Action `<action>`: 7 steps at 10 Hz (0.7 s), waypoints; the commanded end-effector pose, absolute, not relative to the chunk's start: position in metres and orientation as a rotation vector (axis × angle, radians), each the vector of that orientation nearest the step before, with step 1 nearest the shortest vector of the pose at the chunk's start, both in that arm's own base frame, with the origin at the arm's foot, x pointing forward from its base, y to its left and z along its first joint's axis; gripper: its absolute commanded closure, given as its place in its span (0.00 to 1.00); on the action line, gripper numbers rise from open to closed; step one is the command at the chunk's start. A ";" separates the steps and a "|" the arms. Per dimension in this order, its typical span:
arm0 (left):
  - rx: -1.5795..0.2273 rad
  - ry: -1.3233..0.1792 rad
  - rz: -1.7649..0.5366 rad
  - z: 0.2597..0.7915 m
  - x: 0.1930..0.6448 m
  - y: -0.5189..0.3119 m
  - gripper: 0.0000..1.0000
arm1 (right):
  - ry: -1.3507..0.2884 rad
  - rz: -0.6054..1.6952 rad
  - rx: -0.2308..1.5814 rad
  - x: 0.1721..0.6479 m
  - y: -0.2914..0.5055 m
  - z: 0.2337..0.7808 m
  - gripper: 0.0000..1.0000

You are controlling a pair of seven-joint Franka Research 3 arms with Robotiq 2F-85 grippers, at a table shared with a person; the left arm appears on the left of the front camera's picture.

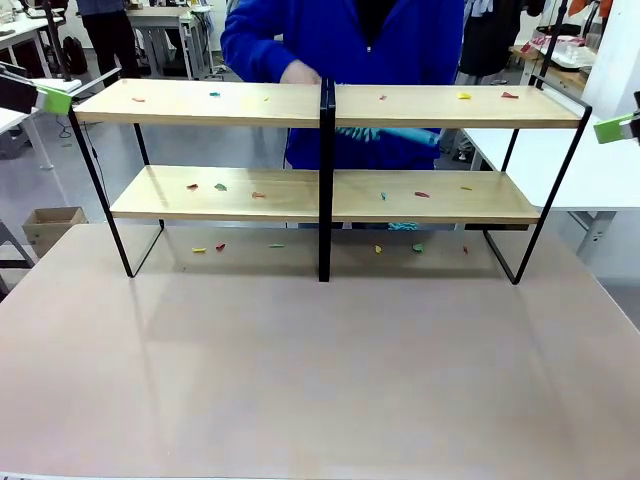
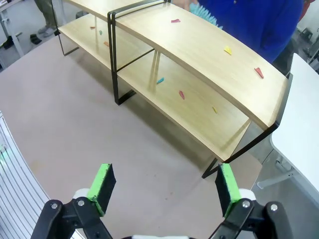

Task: Clean the shelves.
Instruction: Pick up the Duster when the human hands it over.

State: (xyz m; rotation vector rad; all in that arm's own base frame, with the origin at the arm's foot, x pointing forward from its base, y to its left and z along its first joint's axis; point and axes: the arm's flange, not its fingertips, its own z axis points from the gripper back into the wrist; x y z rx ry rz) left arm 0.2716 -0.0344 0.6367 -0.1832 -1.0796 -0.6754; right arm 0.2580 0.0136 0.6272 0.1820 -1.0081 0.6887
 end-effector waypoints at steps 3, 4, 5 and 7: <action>-0.178 -1.097 -0.646 0.496 0.204 -0.047 0.00 | -1.044 0.693 0.159 0.220 0.016 0.572 0.00; -0.179 -1.095 -0.636 0.496 0.204 -0.047 0.00 | -1.064 0.692 0.151 0.216 0.016 0.575 0.00; -0.155 -1.093 -0.628 0.496 0.205 -0.048 0.00 | -1.096 0.669 0.170 0.212 0.014 0.579 0.00; -0.181 -1.064 -0.671 0.633 0.276 -0.038 0.00 | -1.156 0.628 0.220 0.201 0.016 0.585 0.00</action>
